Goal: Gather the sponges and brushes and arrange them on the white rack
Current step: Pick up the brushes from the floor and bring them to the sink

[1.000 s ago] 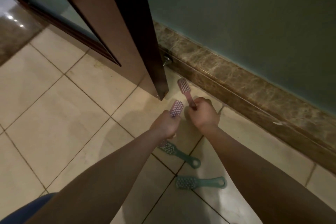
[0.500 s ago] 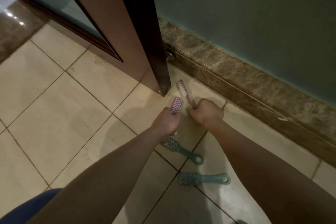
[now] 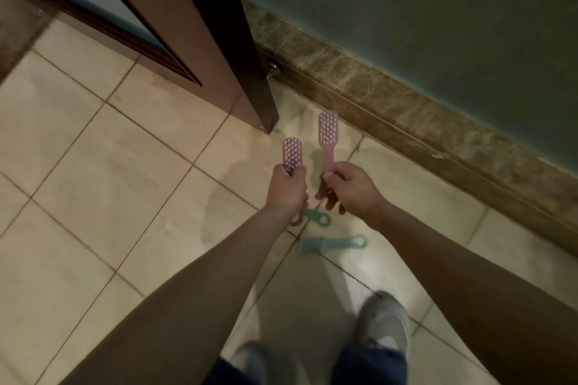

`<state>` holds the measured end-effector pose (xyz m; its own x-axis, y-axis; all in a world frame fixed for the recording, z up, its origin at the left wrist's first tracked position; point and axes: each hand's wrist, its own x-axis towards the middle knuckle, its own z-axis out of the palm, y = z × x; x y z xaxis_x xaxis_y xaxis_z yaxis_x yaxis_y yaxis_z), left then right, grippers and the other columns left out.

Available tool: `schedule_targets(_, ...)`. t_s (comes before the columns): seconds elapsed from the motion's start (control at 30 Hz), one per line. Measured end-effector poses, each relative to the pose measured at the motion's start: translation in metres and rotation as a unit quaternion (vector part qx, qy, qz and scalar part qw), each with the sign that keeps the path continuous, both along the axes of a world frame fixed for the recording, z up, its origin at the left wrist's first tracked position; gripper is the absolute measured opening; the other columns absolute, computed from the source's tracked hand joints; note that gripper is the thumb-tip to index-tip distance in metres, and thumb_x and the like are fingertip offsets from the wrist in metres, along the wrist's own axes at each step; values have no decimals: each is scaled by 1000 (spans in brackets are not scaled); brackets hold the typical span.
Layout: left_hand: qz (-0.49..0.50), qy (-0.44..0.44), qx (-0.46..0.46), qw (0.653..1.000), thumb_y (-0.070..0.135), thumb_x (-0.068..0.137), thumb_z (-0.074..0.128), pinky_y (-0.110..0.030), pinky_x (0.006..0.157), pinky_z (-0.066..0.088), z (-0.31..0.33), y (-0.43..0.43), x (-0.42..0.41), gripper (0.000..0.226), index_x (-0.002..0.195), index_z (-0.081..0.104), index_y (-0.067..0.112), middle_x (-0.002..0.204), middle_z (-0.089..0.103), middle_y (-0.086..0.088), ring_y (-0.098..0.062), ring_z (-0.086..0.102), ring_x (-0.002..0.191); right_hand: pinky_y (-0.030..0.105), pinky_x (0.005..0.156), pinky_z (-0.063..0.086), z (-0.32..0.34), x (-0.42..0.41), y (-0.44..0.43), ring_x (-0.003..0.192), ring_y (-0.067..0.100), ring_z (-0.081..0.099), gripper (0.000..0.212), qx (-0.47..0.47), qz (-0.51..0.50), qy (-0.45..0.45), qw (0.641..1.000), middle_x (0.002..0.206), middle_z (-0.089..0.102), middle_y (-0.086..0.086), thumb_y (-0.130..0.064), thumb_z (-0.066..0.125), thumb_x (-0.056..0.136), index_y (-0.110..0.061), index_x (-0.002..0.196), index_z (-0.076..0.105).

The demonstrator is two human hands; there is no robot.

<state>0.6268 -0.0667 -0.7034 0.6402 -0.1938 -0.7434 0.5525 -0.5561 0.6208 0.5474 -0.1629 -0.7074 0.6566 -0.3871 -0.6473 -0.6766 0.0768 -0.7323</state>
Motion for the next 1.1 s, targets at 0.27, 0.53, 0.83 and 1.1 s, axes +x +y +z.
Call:
schedule_targets(0.27,-42,18,7,999,7,92,39,-29,52,45,166,8,-46,5,95,43,9,75,50,-6,-15,49,57,28,47,44,175,-50,26,59,22,61,18,73,-84,31,993,81,66,12,-11,40,99,-8,92,56)
schedule_targets(0.53,-96,8,-44,994,14,100,42,-26,61,56,356,-6,-68,16,106,55,6,81,63,-2,-12,59,63,26,46,42,373,-95,17,55,16,53,20,63,-183,37,980,74,63,8,-13,40,101,-5,101,57)
schedule_targets(0.83,-180,10,-119,976,21,101,46,-26,58,55,544,-16,-92,22,106,61,6,74,68,-4,-14,63,59,22,47,42,562,-132,32,51,13,52,20,1,-293,-22,956,73,64,6,-12,40,100,-14,90,57)
schedule_targets(1.1,-288,-31,-175,941,30,101,44,-19,37,39,648,6,-115,26,89,58,12,56,59,1,-7,50,39,24,46,37,662,-169,79,49,12,45,21,-28,-398,-77,914,72,61,8,-13,41,102,0,99,58)
